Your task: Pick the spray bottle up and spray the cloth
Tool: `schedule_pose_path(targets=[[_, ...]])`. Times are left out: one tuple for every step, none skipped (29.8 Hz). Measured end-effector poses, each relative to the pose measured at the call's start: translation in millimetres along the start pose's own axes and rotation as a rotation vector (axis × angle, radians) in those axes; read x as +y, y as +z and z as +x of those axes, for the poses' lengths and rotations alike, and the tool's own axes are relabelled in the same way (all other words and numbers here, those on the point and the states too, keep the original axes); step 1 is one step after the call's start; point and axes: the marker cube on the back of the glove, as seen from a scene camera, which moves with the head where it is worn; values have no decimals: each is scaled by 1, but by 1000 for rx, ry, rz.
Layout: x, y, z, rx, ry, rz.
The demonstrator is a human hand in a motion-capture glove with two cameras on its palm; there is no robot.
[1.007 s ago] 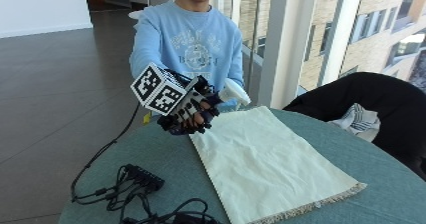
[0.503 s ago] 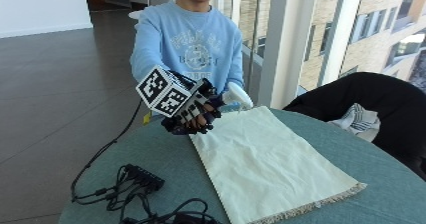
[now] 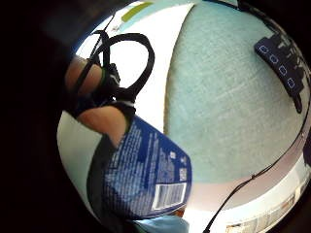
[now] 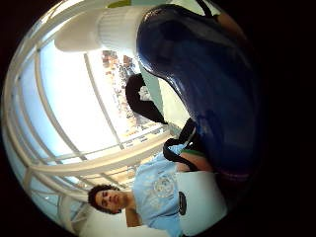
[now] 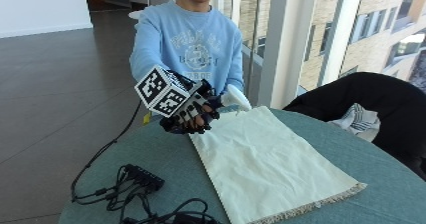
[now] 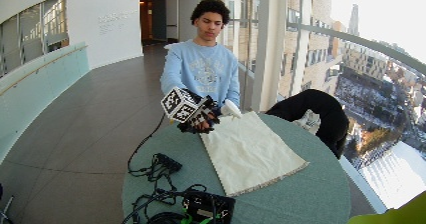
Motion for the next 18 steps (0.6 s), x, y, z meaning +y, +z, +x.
schedule_pose_path(targets=[[0, 0, 0, 1, 1, 1], [-1, 0, -1, 2, 1, 2], [-1, 0, -1, 4, 1, 3], [-1, 0, -2, 5, 1, 3], [-1, 0, -2, 6, 1, 3], [-1, 0, -3, 6, 2, 3], [-1, 0, -3, 7, 3, 3], [-1, 0, -3, 8, 5, 2], [-1, 0, -3, 9, 6, 0], [-1, 0, -3, 10, 7, -2], [-1, 0, -4, 11, 7, -4], [-1, 0, -4, 12, 7, -5], [-1, 0, -3, 14, 7, -6], [-1, 0, -3, 16, 7, -6], [-1, 0, -3, 16, 7, -6], [-1, 1, -3, 16, 8, -5], [-1, 1, -3, 15, 9, -4], [-1, 1, -3, 14, 10, -3]])
